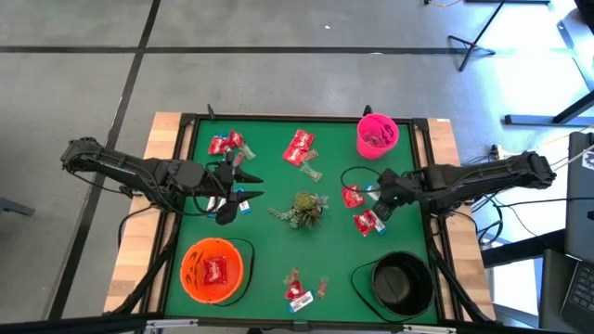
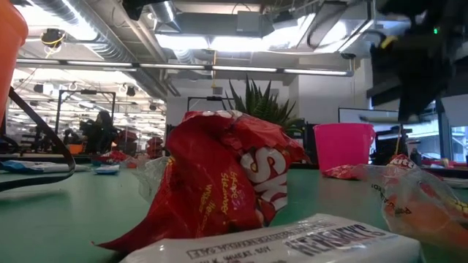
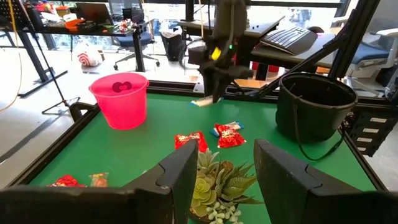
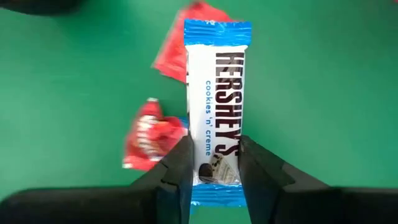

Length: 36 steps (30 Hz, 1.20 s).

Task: Sort candy
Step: Put the white chocolate into the black bucket

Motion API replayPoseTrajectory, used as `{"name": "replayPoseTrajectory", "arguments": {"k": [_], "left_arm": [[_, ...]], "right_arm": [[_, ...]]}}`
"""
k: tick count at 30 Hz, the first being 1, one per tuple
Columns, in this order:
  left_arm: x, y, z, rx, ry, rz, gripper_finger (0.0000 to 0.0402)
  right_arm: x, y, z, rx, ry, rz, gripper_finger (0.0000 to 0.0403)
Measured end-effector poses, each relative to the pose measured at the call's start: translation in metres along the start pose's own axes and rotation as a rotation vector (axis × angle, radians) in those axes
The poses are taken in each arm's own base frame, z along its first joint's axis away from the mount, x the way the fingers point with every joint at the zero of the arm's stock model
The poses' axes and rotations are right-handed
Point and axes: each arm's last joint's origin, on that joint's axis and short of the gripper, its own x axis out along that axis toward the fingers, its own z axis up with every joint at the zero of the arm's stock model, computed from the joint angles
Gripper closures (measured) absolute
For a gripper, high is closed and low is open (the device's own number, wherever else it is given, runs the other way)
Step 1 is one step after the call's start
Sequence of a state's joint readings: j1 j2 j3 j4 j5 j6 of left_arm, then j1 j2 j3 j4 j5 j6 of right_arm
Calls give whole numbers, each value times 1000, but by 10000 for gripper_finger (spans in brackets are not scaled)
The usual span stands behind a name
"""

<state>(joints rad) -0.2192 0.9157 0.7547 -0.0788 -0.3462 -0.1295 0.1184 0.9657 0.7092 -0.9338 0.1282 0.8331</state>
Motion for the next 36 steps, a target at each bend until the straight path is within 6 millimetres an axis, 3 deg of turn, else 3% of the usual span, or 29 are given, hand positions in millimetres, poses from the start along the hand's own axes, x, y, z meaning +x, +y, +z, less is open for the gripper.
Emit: {"name": "replayPoseTrajectory", "arguments": {"k": [8,13,19,26,31,36], "left_arm": [[0,0,0,0,0,0,253],[0,0,1,-2,-7,2,253],[1,-1,3,-1,-27,-20,253],[29,-15,5,107,-127,-134,253],[51,-23,-4,155,-129,-175,253],[57,-26,-7,156,-130,-189,253]], "right_arm": [[-42,15,-1,-144,-93,219,298],[-57,28,-6,-194,-228,338,298],[-66,43,-13,-237,-322,431,298],[-74,55,-11,-260,-418,529,297],[-75,56,-12,-261,-360,592,297],[-76,58,-14,-250,-296,660,297]]}}
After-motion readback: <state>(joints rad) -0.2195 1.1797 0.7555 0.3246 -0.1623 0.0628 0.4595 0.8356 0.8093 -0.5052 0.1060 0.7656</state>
